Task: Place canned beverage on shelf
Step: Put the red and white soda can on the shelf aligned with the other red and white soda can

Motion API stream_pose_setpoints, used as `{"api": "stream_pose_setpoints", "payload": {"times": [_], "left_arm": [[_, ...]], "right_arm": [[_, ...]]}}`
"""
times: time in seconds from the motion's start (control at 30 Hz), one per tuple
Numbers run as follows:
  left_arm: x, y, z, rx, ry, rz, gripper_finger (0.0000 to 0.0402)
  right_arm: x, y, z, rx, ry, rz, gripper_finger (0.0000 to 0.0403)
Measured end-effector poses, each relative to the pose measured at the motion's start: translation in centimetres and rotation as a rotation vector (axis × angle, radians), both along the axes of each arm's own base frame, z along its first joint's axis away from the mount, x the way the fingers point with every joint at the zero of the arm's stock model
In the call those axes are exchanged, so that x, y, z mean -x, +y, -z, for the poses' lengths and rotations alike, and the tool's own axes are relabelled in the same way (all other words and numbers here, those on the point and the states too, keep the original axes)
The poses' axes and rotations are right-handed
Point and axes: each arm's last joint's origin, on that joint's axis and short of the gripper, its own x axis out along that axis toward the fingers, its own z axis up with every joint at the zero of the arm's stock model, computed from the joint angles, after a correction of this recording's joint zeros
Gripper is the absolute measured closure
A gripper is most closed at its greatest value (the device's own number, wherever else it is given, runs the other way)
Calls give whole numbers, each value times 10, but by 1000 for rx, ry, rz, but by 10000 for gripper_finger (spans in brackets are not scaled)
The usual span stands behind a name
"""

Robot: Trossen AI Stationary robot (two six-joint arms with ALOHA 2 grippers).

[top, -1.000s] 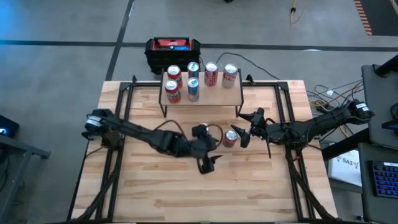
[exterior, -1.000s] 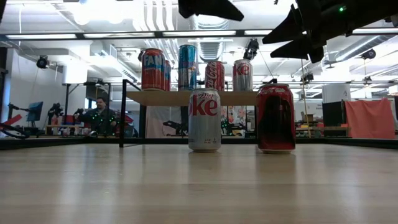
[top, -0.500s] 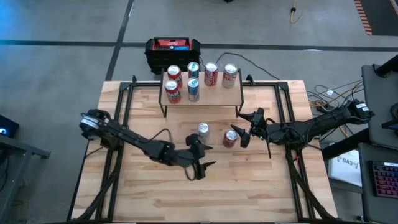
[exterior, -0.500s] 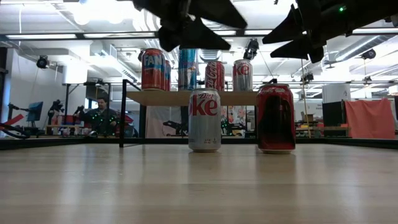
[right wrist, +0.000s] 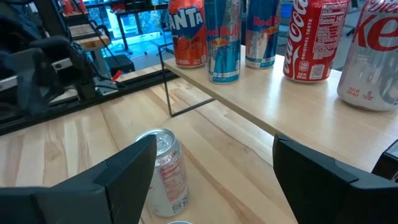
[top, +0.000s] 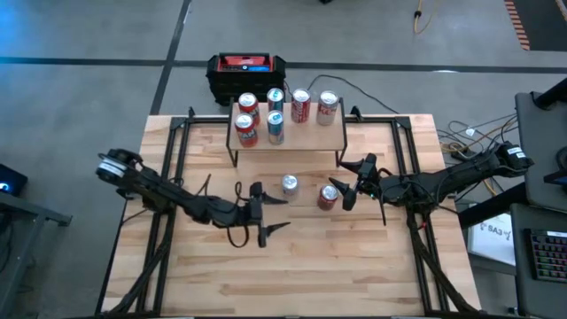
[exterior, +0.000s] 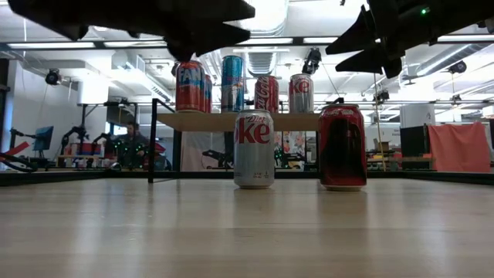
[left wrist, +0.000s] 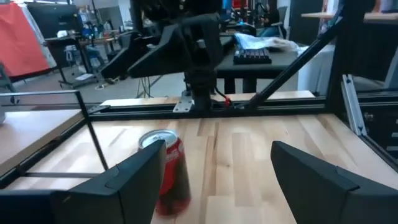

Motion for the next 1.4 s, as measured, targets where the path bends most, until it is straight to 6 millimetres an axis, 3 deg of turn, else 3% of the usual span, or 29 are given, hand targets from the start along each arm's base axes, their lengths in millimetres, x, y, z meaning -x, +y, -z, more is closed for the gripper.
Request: {"api": "stream_pose_setpoints", "payload": {"times": [0.43, 0.77, 1.4], "left_arm": [[40, 40, 33, 62, -150, -56, 127], [36, 54, 37, 44, -96, -127, 127], [28, 54, 38, 102, -38, -160, 127]], "right_arm": [[0, 0, 0, 0, 0, 0, 103], [0, 0, 0, 0, 0, 0, 103], [0, 0, 0, 0, 0, 0, 103]]}}
